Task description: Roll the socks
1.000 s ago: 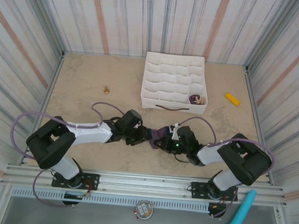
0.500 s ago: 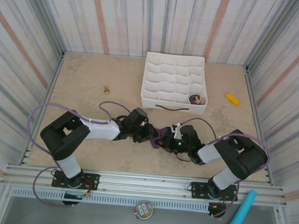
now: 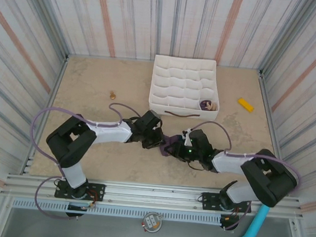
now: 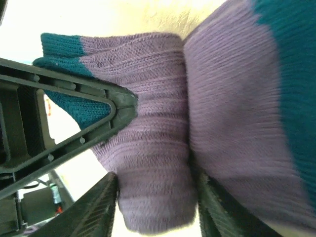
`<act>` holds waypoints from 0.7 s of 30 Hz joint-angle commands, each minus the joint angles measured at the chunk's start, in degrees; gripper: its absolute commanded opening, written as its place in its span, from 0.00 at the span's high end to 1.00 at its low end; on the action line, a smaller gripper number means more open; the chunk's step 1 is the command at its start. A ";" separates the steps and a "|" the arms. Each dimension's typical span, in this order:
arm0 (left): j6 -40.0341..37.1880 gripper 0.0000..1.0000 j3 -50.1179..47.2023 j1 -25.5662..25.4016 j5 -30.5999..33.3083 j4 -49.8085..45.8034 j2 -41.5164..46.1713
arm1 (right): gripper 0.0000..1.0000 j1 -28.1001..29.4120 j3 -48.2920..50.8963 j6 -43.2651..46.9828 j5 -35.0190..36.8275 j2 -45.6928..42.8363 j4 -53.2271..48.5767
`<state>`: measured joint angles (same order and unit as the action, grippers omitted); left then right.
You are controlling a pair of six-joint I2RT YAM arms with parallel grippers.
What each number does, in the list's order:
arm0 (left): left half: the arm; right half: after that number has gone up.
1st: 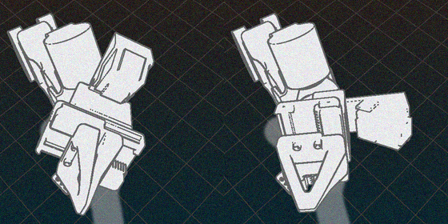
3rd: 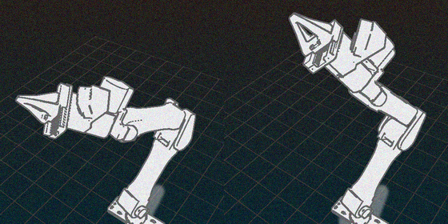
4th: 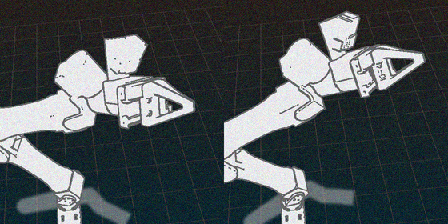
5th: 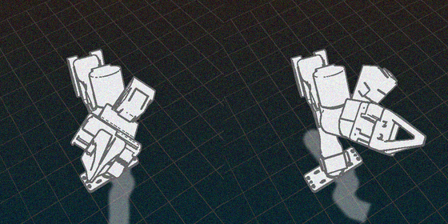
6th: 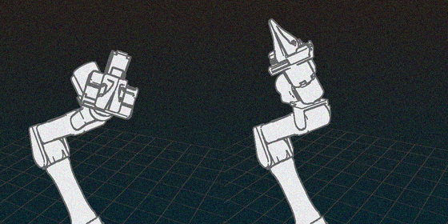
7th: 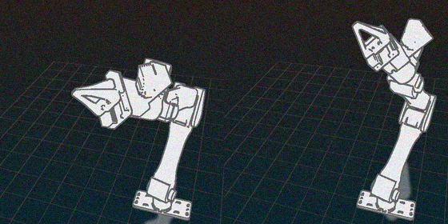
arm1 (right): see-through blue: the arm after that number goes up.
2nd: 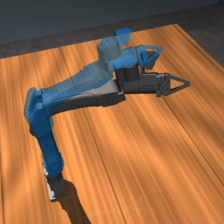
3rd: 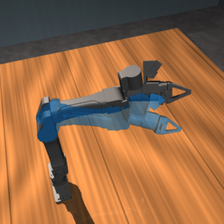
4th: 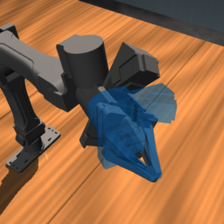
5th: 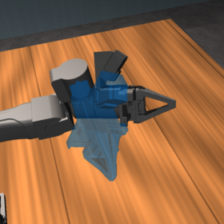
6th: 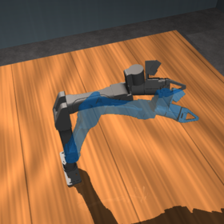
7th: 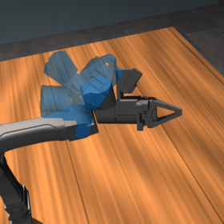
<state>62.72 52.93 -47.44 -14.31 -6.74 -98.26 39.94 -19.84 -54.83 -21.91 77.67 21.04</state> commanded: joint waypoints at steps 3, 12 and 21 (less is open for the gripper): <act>-2.20 1.00 2.22 -0.17 6.35 -16.35 3.53 | 0.41 3.33 -5.92 10.48 13.31 -7.73 -25.10; 1.89 1.00 2.50 0.42 3.61 -19.71 3.04 | 0.33 21.83 -11.76 20.45 36.21 -7.16 -27.25; 3.68 1.00 2.79 0.77 0.77 -18.30 1.36 | 0.33 30.31 -12.25 25.66 45.69 0.16 -19.37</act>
<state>65.04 55.13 -46.83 -12.69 -22.26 -95.50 70.00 -30.98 -32.36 18.55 76.01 -0.84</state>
